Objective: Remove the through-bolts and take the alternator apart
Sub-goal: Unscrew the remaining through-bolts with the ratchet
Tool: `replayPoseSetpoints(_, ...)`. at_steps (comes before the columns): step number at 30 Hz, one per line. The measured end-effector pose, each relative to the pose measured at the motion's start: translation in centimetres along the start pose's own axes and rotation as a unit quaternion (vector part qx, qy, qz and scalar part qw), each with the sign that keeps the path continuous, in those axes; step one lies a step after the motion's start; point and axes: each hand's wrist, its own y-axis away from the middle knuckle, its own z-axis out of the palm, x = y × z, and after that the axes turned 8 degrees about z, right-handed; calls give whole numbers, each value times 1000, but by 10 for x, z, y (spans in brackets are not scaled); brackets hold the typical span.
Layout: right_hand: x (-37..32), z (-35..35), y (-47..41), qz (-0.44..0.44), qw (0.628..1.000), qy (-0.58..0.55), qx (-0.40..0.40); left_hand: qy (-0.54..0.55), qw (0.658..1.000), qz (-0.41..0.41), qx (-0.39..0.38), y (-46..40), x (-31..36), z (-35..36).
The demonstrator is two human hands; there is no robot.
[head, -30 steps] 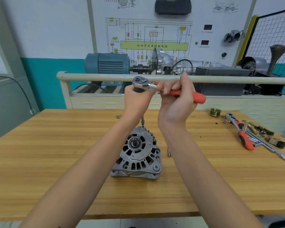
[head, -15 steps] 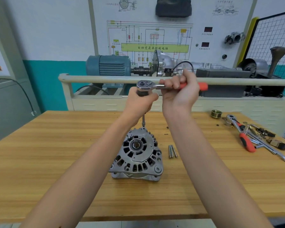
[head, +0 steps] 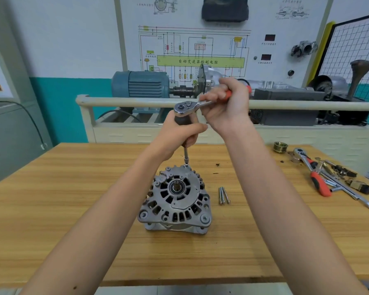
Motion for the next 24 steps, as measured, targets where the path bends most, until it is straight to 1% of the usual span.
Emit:
replayPoseSetpoints(2,-5,2,-8,52,999,-2,-10,1,1000,-10,-25,0,0,1)
replayPoseSetpoints(4,-4,3,-7,45,999,-18,-9,-17,999,-27,-1,-1,-1,4)
replayPoseSetpoints(5,0,2,-4,21,999,-26,3,-23,999,-35,21,-1,-2,4)
replayPoseSetpoints(7,11,-3,6,-56,997,-45,23,-32,995,-41,83,-1,-3,8)
replayPoseSetpoints(10,40,-11,30,-197,980,-38,4,-36,978,-26,203,-2,-4,16)
replayPoseSetpoints(12,57,-14,44,-280,959,14,-30,-32,972,-7,233,-2,-5,21)
replayPoseSetpoints(14,63,-14,50,-315,946,51,-56,-31,974,-5,226,-1,-4,22)
replayPoseSetpoints(16,55,-12,47,-299,952,45,-54,-25,978,-16,204,-1,-4,18)
replayPoseSetpoints(17,48,-10,43,-272,961,29,-44,-32,981,-20,189,0,-3,15)
replayPoseSetpoints(19,30,-8,30,-186,982,-3,-19,-67,988,-11,138,3,-2,8)
replayPoseSetpoints(21,12,-4,16,-85,996,-15,1,-88,993,12,73,5,-1,2)
replayPoseSetpoints(23,0,0,4,-1,1000,-9,6,-79,997,12,13,6,2,1)
replayPoseSetpoints(24,-4,2,-1,28,1000,-10,3,-67,998,2,-6,5,3,2)
